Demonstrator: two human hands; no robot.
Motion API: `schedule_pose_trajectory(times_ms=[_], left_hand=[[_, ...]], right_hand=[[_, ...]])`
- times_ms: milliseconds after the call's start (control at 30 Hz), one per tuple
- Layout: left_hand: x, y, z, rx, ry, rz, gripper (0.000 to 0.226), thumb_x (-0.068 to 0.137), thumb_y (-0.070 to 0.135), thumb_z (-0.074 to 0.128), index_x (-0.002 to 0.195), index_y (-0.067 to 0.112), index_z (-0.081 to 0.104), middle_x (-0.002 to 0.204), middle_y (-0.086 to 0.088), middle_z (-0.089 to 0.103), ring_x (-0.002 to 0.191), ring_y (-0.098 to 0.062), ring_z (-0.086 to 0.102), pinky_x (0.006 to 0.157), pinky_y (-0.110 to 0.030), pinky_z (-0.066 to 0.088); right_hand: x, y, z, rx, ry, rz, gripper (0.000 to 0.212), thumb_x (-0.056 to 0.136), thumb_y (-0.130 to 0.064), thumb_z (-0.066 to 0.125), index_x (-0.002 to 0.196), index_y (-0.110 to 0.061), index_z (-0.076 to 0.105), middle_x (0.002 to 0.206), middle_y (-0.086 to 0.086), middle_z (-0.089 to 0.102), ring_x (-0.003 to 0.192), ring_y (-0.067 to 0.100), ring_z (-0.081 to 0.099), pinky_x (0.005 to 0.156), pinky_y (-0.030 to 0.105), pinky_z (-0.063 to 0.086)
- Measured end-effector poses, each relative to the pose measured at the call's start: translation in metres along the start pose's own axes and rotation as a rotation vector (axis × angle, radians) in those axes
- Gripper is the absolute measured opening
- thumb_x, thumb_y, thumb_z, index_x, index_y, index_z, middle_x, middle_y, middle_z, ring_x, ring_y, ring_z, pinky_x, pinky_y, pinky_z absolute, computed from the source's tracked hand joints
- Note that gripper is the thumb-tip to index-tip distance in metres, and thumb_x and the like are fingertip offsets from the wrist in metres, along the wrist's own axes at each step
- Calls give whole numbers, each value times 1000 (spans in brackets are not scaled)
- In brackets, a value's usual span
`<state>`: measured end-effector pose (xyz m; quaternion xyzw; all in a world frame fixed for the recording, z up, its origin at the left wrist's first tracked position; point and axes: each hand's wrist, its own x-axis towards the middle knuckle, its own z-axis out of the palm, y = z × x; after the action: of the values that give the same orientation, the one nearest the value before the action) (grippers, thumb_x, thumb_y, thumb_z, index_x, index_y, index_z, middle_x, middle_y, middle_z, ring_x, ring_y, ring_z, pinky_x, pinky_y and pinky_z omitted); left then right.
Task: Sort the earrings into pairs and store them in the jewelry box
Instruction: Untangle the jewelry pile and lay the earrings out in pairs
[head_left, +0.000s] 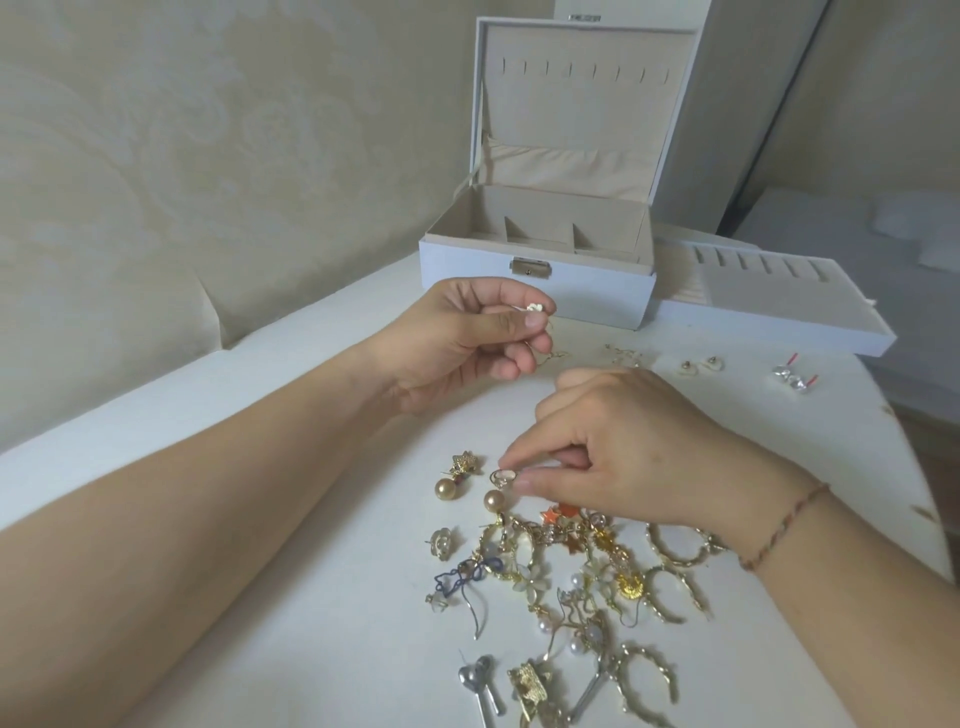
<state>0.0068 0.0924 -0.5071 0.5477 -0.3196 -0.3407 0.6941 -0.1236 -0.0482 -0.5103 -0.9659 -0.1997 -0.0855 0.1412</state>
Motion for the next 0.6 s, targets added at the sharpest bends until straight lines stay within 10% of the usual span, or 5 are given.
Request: schedule_pose_trajectory(times_ms=[400,600], left_hand=[[-9,28,-16,479,-319,-304,15,88,16,58,91,8,70,76,-10,68,53,-14,59,47,-19,49],[-11,26,-12,661,-521,-359,9,87,14,61,88,9,68,68,-6,64,49,-12,54,46,-21,43]], right_hand=[[-9,29,-19,813,195,239,20,82,-15,52,64,-11,59,59,0,51,62,16,45,60,17,37],[-10,39,-19,542,210,366,18,86,-20,68,69,-18,70,55,-7,60,51,0,44,54,12,35]])
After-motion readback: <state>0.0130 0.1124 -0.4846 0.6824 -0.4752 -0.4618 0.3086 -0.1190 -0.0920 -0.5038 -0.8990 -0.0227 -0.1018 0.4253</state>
